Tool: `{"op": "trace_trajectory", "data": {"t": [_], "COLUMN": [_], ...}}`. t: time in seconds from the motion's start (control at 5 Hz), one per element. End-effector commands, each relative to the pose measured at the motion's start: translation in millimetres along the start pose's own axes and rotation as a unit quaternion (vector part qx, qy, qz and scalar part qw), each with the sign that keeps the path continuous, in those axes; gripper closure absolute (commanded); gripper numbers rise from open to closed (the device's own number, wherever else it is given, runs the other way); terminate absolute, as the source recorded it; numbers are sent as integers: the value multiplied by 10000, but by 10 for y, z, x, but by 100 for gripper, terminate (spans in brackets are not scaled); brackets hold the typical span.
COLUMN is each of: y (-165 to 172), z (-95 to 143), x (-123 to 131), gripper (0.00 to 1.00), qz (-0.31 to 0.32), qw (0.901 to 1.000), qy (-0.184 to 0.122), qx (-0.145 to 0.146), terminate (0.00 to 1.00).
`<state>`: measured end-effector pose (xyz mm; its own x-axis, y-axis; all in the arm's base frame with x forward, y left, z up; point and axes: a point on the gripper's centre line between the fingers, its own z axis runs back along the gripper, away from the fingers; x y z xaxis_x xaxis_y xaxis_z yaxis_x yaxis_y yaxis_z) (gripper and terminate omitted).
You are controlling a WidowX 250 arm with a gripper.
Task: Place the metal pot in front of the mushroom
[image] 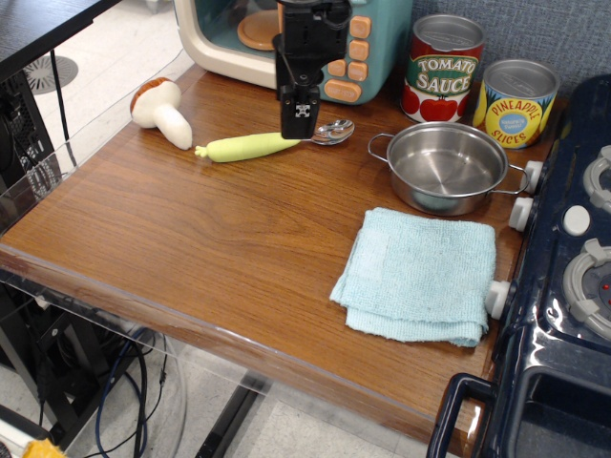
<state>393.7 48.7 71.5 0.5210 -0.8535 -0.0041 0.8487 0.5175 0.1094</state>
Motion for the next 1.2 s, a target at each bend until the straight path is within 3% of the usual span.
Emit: {"op": "trace_trajectory", "data": {"t": [0.0, 0.4, 0.6, 1.0], "y": [-83, -361, -445, -583], "z": [557, 505, 350, 66], "x": [375, 675, 745, 891], "gripper": [0, 0, 0, 0], "qz": [-1343, -2538, -2949, -3528], "qw": [9865, 9630, 9524, 9338], "qy": [-671, -861, -775, -571], "qx": [654, 273, 18, -156], "terminate": [0, 0, 0, 0]}}
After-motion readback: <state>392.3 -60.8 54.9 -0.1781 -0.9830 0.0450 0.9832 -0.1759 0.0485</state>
